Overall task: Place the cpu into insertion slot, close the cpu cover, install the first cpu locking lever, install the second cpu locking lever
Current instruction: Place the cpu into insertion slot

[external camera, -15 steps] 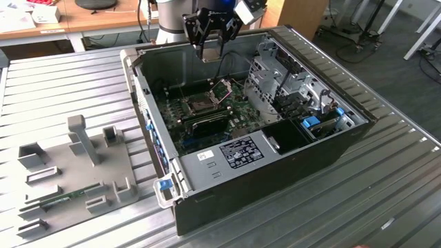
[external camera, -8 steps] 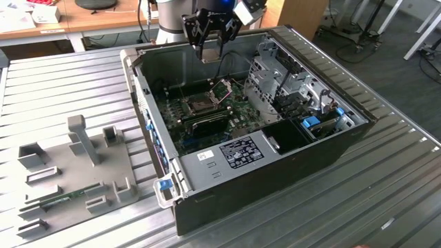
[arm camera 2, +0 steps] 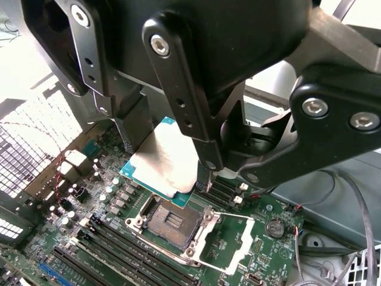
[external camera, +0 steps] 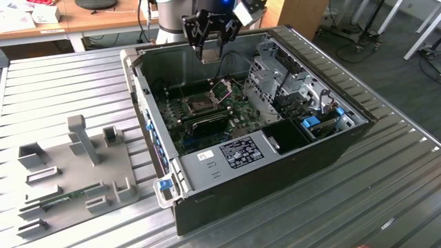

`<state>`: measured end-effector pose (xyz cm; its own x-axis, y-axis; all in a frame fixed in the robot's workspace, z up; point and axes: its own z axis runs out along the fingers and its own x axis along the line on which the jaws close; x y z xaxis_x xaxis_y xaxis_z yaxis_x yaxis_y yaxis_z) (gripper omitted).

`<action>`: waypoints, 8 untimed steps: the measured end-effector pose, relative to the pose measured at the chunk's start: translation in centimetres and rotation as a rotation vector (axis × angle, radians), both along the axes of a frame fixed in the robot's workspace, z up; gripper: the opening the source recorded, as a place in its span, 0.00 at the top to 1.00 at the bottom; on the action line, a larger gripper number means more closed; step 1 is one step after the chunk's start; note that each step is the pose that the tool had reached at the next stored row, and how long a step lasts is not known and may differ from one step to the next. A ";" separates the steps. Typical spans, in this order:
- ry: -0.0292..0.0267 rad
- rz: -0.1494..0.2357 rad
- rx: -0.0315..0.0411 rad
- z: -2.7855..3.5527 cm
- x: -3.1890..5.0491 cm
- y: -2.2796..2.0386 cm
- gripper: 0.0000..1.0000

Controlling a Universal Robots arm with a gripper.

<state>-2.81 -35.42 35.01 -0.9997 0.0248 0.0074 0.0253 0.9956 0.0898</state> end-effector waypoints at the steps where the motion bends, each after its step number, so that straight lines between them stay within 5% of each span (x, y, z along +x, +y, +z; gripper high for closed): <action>1: 0.0001 0.000 -0.0001 -0.06 0.00 0.00 0.46; 8: 0.0000 0.000 -0.0001 -0.18 0.00 0.00 0.46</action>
